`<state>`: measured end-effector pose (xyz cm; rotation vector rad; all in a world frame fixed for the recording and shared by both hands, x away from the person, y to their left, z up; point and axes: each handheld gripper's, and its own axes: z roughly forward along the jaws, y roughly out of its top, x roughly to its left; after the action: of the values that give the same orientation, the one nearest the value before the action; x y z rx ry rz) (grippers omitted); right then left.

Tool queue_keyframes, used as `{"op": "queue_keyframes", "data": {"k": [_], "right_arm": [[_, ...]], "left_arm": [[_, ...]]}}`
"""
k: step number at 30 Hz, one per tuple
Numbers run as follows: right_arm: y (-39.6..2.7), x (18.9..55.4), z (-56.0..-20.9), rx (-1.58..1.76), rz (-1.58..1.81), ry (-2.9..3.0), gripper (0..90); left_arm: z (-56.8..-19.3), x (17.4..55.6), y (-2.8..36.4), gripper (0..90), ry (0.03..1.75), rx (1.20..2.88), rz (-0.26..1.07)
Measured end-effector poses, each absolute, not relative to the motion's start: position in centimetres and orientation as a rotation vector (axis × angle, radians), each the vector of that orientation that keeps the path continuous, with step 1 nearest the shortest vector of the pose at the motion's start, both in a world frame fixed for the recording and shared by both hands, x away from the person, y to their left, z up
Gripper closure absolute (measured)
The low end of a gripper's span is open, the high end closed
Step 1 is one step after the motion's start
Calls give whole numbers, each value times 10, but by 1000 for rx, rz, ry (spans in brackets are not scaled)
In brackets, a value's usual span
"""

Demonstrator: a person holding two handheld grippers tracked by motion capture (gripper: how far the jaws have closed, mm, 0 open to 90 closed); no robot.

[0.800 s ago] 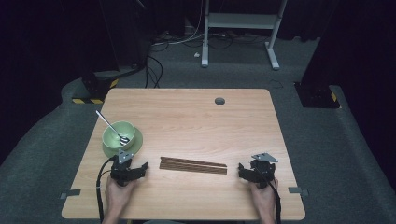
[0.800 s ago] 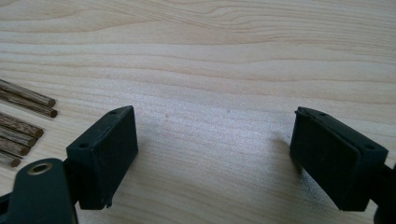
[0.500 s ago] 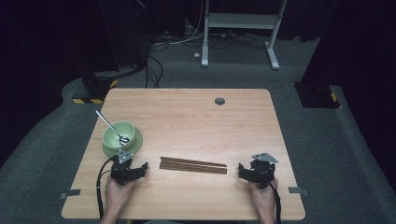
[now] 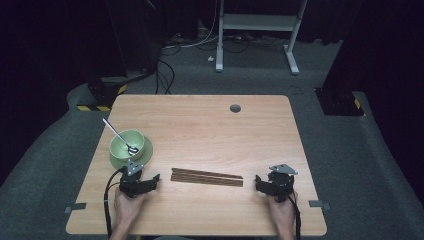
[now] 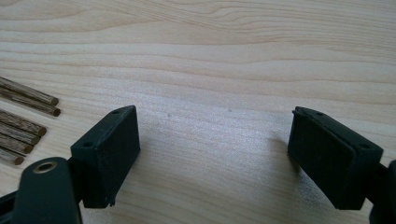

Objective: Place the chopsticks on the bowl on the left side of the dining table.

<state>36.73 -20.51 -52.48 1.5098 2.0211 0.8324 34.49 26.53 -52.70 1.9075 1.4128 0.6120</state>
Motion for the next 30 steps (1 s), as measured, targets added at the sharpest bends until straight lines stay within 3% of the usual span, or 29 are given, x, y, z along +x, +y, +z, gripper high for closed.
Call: {"op": "queue_keyframes", "data": {"k": [30], "right_arm": [[-205, 367, -525, 1510, 833, 2021, 164]], "left_arm": [[-516, 343, 259, 206, 1351, 1892, 546]]}}
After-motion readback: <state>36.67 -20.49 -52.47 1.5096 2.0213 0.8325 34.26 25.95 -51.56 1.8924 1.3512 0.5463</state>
